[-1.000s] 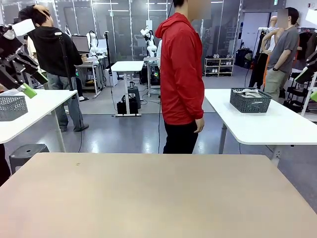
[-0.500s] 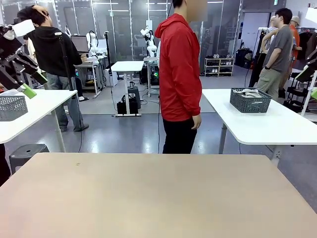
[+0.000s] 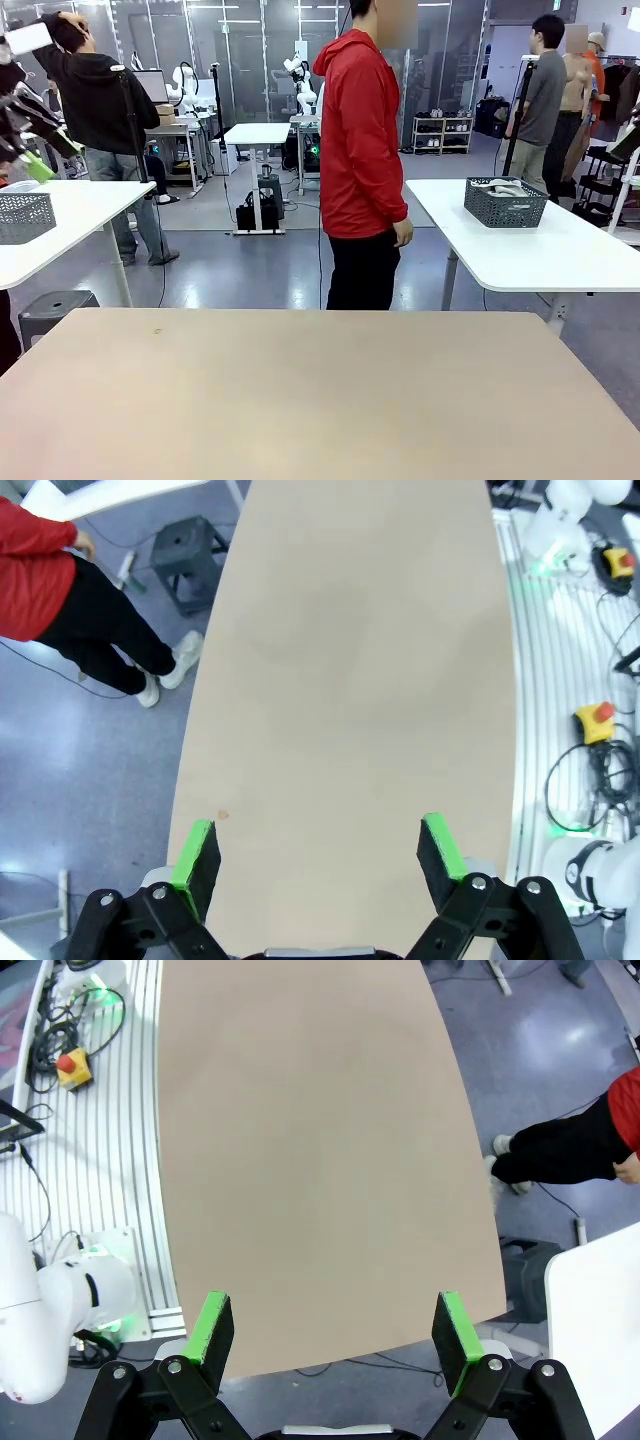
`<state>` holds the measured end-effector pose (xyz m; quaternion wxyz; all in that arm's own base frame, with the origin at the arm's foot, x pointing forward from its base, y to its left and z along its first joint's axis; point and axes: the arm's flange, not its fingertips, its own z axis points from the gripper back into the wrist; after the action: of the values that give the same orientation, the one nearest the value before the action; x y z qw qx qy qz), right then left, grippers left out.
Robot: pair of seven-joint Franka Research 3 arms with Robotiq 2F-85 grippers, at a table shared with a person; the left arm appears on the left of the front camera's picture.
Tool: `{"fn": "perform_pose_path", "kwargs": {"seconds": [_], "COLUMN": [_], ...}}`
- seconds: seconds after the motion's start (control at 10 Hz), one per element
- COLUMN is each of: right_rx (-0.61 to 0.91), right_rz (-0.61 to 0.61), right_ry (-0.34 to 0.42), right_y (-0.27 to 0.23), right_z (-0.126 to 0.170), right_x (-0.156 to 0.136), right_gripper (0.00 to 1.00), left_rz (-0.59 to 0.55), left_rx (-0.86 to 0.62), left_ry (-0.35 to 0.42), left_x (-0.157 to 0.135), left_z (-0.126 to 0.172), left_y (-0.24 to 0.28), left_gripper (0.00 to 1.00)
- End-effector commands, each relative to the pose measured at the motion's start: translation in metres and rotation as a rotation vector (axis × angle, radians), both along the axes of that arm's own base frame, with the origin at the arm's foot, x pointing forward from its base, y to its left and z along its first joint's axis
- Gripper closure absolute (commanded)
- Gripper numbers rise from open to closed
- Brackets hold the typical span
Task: Fold the towels and place them in the basket.
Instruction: When a person lays out a Towel with hook on the table, fold it in half twice.
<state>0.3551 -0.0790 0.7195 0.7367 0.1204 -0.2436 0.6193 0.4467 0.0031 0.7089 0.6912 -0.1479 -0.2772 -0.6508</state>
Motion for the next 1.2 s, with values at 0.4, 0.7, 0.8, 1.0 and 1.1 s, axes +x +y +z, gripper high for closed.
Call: {"fn": "perform_pose_path", "kwargs": {"seconds": [0.4, 0.7, 0.8, 1.0, 1.1], "right_rx": [0.197, 0.242, 0.242, 0.235, 0.235], "right_rz": [0.017, 0.013, 0.015, -0.01, -0.01], "right_ry": [0.028, 0.044, 0.039, 0.05, 0.05], "right_y": [-0.058, -0.064, -0.062, -0.064, -0.064], "right_z": [0.033, 0.031, 0.032, 0.029, 0.029], "right_x": [0.004, 0.005, 0.004, 0.005, 0.005], "right_gripper": [0.0, 0.0, 0.0, 0.0, 0.0], "left_rz": [0.01, 0.015, 0.009, 0.023, 0.023], "left_rx": [-0.163, -0.187, -0.184, -0.167, -0.167], "left_ry": [0.104, 0.112, 0.114, 0.093, 0.093], "left_x": [0.029, 0.033, 0.03, 0.03, 0.03], "left_z": [0.037, 0.037, 0.037, 0.031, 0.031], "left_y": [0.056, 0.065, 0.066, 0.066, 0.066], "left_gripper": [0.0, 0.0, 0.0, 0.0, 0.0]}}
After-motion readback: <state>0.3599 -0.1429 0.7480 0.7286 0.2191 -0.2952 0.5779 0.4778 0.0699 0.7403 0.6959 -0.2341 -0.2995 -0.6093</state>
